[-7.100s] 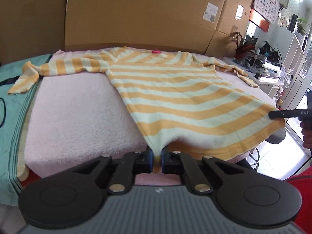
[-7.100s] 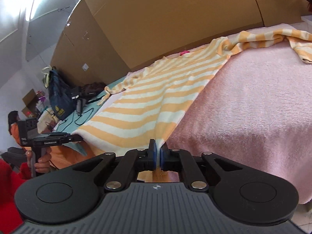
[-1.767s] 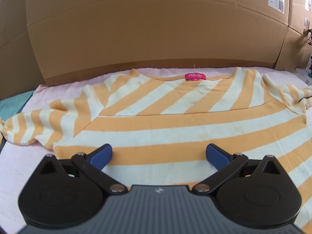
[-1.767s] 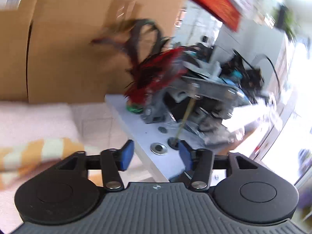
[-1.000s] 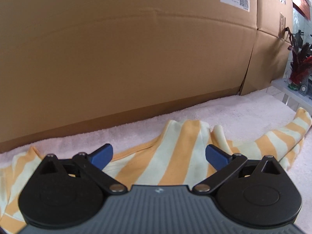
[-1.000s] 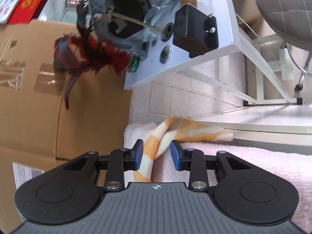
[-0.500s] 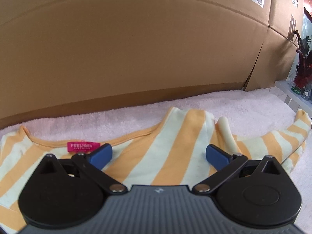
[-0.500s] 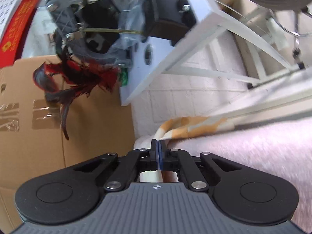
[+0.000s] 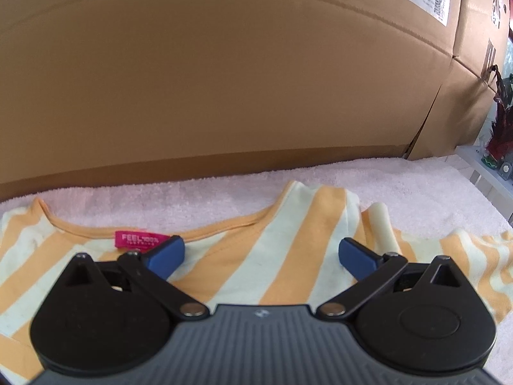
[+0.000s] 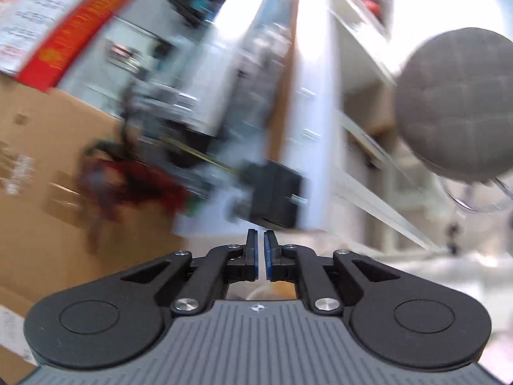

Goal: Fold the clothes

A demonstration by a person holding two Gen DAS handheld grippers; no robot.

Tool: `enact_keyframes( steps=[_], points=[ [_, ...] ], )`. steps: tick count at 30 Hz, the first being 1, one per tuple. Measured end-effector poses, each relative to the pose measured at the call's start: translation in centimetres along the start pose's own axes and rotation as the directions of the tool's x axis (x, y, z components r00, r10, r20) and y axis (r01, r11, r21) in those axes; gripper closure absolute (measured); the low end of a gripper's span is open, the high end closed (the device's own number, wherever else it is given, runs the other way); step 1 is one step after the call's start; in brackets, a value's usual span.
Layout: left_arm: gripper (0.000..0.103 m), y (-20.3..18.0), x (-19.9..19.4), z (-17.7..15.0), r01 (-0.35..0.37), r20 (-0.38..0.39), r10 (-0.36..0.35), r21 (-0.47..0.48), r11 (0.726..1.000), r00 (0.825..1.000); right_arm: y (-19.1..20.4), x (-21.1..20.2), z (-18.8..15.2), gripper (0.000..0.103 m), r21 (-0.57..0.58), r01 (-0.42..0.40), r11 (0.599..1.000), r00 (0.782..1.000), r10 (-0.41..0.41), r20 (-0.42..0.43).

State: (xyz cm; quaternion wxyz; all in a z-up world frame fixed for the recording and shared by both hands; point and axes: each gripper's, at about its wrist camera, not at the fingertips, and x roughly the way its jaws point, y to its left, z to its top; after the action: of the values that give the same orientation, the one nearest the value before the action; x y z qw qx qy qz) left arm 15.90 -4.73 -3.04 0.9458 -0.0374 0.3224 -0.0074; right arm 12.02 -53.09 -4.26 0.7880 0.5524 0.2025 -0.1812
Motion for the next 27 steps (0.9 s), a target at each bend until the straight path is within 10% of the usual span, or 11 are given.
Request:
enact_keyframes(
  steps=[4, 6, 8, 10, 12, 15, 18, 22, 24, 26, 27],
  points=[
    [0.001, 0.0, 0.0, 0.0, -0.002, -0.002, 0.002, 0.007, 1.0, 1.0, 2.4, -1.5, -3.2, 0.078, -0.187, -0.187, 0.964, 0.978, 0.164, -0.133],
    [0.001, 0.0, 0.0, 0.0, -0.003, -0.003, 0.003, 0.008, 1.0, 1.0, 3.7, -0.4, -5.8, 0.058, -0.165, -0.33, 0.929, 0.902, 0.259, -0.345],
    [0.001, -0.1, 0.0, 0.0, -0.004, -0.002, 0.004, 0.011, 1.0, 1.0, 4.9, 1.1, -8.6, 0.058, -0.176, -0.362, 0.916, 0.843, 0.24, -0.482],
    [0.001, -0.1, 0.0, 0.0, -0.01, 0.004, 0.01, 0.007, 1.0, 1.0, 5.2, 1.8, -9.9, 0.059, -0.263, -0.284, 0.922, 0.877, 0.139, -0.46],
    [0.001, -0.2, 0.2, 0.0, -0.023, 0.016, 0.023, -0.001, 1.0, 1.0, 4.4, 1.4, -9.1, 0.088, -0.325, -0.151, 0.934, 0.942, 0.037, -0.333],
    [0.001, 0.4, -0.1, 0.2, -0.121, 0.066, 0.125, -0.064, 0.991, 0.99, 2.4, -1.4, -7.1, 0.078, -0.29, -0.012, 0.957, 0.994, -0.021, -0.111],
    [0.001, 1.4, 0.7, 0.5, -0.141, 0.022, 0.145, -0.124, 0.982, 0.989, 2.7, -2.4, -7.5, 0.06, -0.301, -0.089, 0.95, 0.986, 0.04, -0.164],
    [0.001, 0.5, 0.8, 0.5, -0.133, 0.005, 0.134, -0.067, 0.989, 0.991, 3.3, -0.1, -9.5, 0.048, -0.205, -0.351, 0.914, 0.86, 0.227, -0.458],
    [0.001, 0.3, 0.4, 0.4, -0.133, 0.028, 0.135, -0.064, 0.989, 0.99, 3.1, 2.2, -10.3, 0.059, -0.168, -0.332, 0.928, 0.83, 0.203, -0.52],
    [0.001, 0.3, 0.0, 0.3, -0.135, 0.048, 0.138, -0.068, 0.989, 0.989, 1.4, 2.8, -9.3, 0.103, -0.164, -0.227, 0.96, 0.897, 0.14, -0.419],
    [0.001, 0.2, 0.0, 0.3, -0.132, 0.052, 0.135, -0.066, 0.989, 0.989, 0.5, 2.3, -8.4, 0.103, -0.164, -0.199, 0.966, 0.932, 0.135, -0.337]
  ],
)
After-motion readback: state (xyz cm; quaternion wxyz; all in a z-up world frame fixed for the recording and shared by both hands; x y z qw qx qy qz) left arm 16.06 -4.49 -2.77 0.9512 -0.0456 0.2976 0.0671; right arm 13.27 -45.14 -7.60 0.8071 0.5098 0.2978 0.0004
